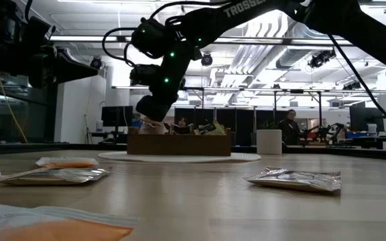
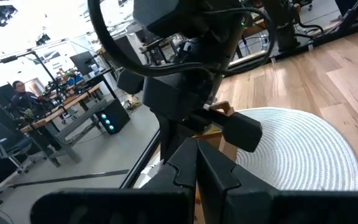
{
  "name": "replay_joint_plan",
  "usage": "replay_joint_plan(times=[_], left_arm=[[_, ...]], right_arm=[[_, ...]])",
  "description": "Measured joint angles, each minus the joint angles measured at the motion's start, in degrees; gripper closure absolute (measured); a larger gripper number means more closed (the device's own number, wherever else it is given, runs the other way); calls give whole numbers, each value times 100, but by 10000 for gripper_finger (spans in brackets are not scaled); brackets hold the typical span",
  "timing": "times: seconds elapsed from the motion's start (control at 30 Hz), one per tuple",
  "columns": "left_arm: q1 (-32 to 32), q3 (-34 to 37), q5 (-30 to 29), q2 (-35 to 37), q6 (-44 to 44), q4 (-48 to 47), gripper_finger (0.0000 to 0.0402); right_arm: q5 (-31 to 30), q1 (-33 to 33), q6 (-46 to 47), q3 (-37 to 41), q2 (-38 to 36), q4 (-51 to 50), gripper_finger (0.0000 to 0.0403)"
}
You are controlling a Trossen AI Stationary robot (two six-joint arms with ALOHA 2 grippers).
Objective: Pick & Place Tea
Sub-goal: Put the white tea bag into the left section of the wooden organizer
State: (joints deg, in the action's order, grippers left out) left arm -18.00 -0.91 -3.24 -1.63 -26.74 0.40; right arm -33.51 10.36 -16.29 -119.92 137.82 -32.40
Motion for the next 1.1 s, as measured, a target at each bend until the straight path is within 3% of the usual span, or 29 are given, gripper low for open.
replay_joint_plan(times=[0.83, 1.1], left_arm=[[1, 0, 0, 0, 2, 0, 401], [0, -1, 1, 1, 1, 0, 401]], right_arm=[[288, 56, -18, 0, 20, -80, 402], [275, 89, -9, 2, 20, -79, 370]])
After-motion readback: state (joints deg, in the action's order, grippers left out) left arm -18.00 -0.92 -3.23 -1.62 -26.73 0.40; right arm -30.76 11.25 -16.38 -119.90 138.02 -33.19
